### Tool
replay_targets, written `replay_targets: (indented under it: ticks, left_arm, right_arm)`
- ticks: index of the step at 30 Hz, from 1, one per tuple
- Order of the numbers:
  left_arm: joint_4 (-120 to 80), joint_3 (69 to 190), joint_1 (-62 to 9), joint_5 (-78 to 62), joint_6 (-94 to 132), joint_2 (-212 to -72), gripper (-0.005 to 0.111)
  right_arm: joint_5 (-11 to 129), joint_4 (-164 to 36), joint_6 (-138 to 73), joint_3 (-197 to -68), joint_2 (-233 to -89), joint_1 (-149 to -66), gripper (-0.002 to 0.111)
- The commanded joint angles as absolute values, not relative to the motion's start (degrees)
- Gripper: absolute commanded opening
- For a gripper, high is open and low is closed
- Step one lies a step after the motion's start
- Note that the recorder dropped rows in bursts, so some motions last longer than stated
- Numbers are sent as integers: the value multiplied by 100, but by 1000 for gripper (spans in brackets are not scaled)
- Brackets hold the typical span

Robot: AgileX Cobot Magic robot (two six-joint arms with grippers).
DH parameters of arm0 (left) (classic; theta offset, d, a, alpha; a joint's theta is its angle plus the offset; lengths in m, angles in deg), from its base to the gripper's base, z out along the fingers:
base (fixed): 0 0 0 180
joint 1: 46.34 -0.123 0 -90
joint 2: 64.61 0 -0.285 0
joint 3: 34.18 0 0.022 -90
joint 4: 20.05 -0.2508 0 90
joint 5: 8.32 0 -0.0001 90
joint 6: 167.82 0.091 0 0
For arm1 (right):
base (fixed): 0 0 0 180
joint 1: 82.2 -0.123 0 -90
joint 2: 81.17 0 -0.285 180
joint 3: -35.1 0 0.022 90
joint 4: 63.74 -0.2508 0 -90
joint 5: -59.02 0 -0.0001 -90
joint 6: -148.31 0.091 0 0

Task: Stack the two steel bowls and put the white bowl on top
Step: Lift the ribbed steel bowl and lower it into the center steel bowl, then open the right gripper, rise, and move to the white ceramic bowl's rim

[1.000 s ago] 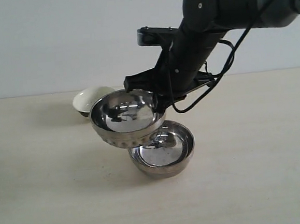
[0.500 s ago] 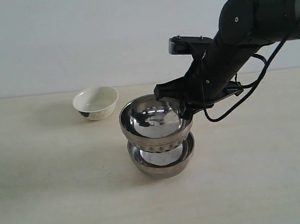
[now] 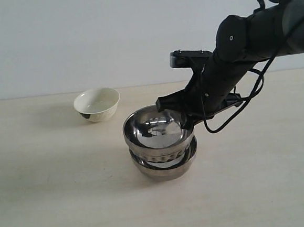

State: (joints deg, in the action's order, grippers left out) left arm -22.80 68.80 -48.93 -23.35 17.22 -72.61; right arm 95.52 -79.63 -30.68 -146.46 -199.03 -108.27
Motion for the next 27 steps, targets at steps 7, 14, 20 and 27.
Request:
replay_targets:
  ticks: [7,14,20,27]
  left_arm:
    - [-2241,6860,-4907,-2297,1665,-7240,4]
    - [-2241,6860,-4907,-2297,1665,-7240,4]
    - [-2241,6860,-4907,-2297,1665,-7240,4]
    - [-2241,6860,-4907,-2297,1665,-7240,4]
  right_arm:
    - [9171,-8224,-3106,-14633,-20086,-10802,1]
    - [9279,-8263,-3169,-14633,-20086,-10802,35]
    - [9488,-8058,-3169,-14633,-19920,-10802,35]
    - [9471,-7905,-3169,-14633,-19360,-10802,35]
